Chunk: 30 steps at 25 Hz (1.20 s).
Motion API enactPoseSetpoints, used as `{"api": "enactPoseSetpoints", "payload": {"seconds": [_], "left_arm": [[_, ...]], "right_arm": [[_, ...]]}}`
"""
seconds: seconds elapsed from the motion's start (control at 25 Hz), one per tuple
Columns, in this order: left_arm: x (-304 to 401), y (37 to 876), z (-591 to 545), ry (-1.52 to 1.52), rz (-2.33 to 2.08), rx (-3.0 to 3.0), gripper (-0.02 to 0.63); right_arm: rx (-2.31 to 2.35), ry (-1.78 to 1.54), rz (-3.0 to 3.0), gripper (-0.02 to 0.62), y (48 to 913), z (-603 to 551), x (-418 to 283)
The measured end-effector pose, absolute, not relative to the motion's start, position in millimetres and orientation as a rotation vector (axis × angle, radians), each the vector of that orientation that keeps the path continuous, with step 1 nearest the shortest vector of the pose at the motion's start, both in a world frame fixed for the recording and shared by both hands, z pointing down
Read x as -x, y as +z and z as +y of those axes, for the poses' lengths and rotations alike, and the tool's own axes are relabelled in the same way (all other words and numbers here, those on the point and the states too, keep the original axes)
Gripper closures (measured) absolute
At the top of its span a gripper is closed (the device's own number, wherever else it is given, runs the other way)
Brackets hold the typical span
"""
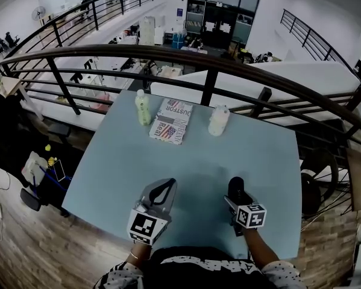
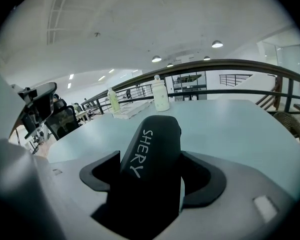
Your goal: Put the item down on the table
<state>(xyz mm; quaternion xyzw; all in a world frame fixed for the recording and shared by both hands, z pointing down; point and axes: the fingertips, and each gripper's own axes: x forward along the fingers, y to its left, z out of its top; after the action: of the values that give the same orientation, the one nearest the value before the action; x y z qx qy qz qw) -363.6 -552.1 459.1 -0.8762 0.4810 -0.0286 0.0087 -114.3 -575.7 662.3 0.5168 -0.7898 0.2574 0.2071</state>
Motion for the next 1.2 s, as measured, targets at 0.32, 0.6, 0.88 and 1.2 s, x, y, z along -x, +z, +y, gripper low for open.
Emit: {"api": "enactPoseSetpoints", "payload": {"seconds": [0.32,0.6,0.88,1.2], "left_arm": [[364.8,463.9,-553.2,-0.083,1.513,2.743,0.606],[367.2,465.4,-552.8,-0.085,1.523,2.744,0.606],[370.6,468.0,-550.6,-0.077,1.532,2.746,0.606],[373.6,468.7,-550.9,-0.072,1.534,2.748,0.606]], "right_arm": [[-1.399,0.700,-2.128,0.210,680.8,-575.1,113.8],[-1.376,0.708,-2.079,0.210,693.1,-570.6,112.7],[-1.365,0.699,-2.044,0.209,701.3,-568.9,114.0],[-1.365,0.705,-2.017,0.209,708.1,-567.7,113.7]]}}
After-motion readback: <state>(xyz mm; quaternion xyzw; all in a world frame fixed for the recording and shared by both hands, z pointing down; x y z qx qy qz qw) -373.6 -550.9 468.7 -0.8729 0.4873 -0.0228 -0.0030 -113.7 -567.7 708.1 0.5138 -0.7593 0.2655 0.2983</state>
